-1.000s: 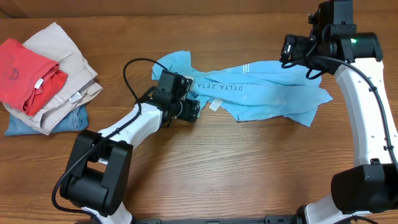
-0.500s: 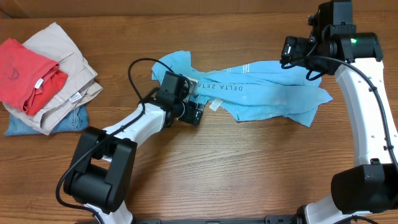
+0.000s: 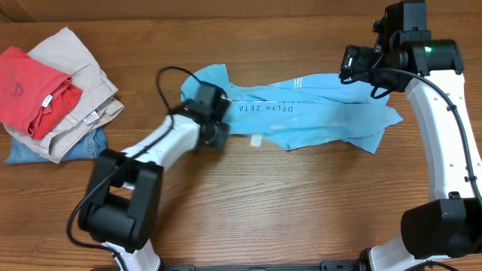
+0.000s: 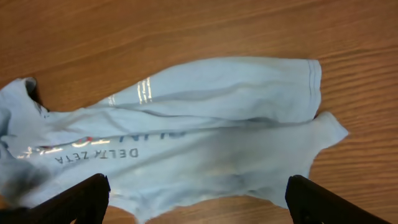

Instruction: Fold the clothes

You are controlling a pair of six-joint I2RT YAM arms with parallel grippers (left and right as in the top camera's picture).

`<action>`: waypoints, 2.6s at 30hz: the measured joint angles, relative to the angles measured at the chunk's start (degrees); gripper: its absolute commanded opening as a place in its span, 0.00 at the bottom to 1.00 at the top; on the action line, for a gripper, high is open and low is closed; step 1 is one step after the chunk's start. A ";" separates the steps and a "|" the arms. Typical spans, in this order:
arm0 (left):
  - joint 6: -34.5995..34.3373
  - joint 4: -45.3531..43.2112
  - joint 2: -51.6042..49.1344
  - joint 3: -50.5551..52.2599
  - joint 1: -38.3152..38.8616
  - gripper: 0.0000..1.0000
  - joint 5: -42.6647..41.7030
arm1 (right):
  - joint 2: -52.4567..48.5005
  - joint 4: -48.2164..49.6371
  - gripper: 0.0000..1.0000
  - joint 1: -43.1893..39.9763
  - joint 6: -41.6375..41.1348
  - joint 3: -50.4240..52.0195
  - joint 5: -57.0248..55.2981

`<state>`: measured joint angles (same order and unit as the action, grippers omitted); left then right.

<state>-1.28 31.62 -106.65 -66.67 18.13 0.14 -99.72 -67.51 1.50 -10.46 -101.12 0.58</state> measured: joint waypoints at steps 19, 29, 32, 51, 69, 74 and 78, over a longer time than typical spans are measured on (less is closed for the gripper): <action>-5.18 14.21 6.36 -11.56 -9.49 1.00 -16.13 | 0.00 -2.43 0.95 0.00 -0.02 0.00 0.00; -6.25 5.55 0.59 -11.56 8.68 1.00 -11.41 | 0.00 -3.06 0.95 0.00 0.00 0.00 0.02; -5.20 4.24 -3.96 -11.56 10.19 0.96 -10.03 | 0.00 -3.06 0.95 0.00 -0.04 0.00 0.02; -1.53 8.81 -10.80 -12.31 10.60 0.04 -6.38 | 0.00 -3.04 0.95 0.00 0.00 0.00 0.00; -3.43 20.79 2.21 -14.45 -14.38 0.63 8.44 | 0.00 -2.97 0.95 -0.02 0.00 0.00 0.02; -3.87 21.81 2.19 -14.43 -17.05 0.86 3.58 | 0.00 -2.97 0.95 0.00 -0.02 0.00 0.02; -4.79 26.80 2.19 -14.40 -15.91 0.89 -1.62 | 0.00 -2.97 0.95 0.00 -0.02 0.00 0.00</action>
<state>-6.07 58.41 -104.47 -81.08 2.22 -1.48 -99.72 -70.48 1.50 -10.48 -101.12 0.58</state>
